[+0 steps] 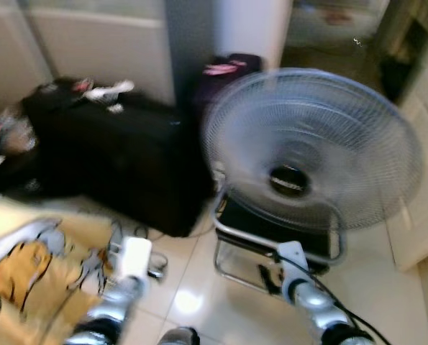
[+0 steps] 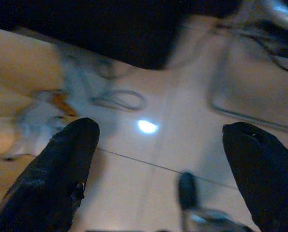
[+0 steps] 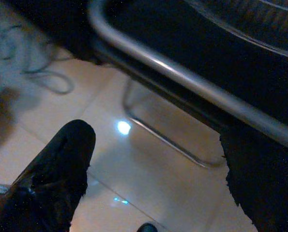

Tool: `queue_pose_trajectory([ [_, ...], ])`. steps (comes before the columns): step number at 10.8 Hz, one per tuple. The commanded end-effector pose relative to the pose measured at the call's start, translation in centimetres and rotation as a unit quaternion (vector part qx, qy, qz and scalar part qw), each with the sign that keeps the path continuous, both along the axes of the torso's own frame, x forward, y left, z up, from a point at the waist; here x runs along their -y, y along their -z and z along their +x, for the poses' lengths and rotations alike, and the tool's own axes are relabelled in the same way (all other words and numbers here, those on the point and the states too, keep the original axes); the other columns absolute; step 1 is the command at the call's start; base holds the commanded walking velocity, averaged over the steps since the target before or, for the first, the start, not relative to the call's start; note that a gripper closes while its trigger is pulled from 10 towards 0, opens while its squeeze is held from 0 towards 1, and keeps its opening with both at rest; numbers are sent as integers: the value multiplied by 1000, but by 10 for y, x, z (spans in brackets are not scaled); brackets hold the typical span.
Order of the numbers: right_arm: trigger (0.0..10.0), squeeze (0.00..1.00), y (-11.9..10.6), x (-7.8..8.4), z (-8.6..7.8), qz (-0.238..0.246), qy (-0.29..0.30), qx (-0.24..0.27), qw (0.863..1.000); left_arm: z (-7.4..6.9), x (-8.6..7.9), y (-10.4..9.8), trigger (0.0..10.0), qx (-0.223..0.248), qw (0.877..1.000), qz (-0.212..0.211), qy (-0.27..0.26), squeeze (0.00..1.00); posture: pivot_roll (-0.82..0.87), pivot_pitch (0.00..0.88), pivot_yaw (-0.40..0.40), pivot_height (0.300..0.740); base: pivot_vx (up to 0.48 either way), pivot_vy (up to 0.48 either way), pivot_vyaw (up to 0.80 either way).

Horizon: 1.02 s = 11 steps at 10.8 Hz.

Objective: Clean up the room

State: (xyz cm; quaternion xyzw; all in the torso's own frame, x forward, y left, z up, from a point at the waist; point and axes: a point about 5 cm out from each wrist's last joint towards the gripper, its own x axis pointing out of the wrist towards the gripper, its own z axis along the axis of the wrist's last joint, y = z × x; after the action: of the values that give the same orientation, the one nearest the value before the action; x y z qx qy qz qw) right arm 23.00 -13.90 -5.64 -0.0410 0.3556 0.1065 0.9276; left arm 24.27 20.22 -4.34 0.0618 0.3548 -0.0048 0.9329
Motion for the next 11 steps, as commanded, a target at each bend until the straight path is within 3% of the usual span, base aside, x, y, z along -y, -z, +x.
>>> queue_pose_trajectory([
  [1, 10000, 1000, -5, 0, 7, 4, -6, 15, 1000, 11, 5, -8, 10000, 27, 1000, -3, 5, 0, 8, 0, 49, 740, 0, 0, 800],
  [2, 10000, 1000, -13, -3, 17, 33, -16, 25, 999, 35, 5, -31, 10000, 92, 996, 6, 19, 0, 14, 0, 49, 740, 0, 0, 800],
  [3, 10000, 1000, -14, -3, 18, 35, -20, 26, 999, 38, 7, -34, 10000, 99, 995, 3, 28, 0, 14, 0, 49, 740, 0, 0, 800],
  [5, 10000, 1000, -23, 1, 29, 70, 0, 44, 997, 52, 16, -48, 10000, 115, 987, 14, 109, 0, -5, 0, 69, 740, 0, 0, 800],
  [7, 10000, 1000, -25, 8, 28, 103, 30, 58, 993, 52, 16, -50, 10000, 125, 985, 18, 116, 0, -12, 0, 73, 740, 0, 0, 800],
  [9, 10000, 1000, -26, 25, 24, 139, 111, 74, 981, 54, 20, -53, 10000, 135, 984, 8, 114, 0, -35, 0, 83, 740, 0, 0, 800],
  [11, 10000, 1000, -26, 31, 20, 140, 119, 78, 980, 57, 29, -56, 10000, 142, 981, 5, 131, 0, -44, 0, 84, 740, 0, 0, 800],
])
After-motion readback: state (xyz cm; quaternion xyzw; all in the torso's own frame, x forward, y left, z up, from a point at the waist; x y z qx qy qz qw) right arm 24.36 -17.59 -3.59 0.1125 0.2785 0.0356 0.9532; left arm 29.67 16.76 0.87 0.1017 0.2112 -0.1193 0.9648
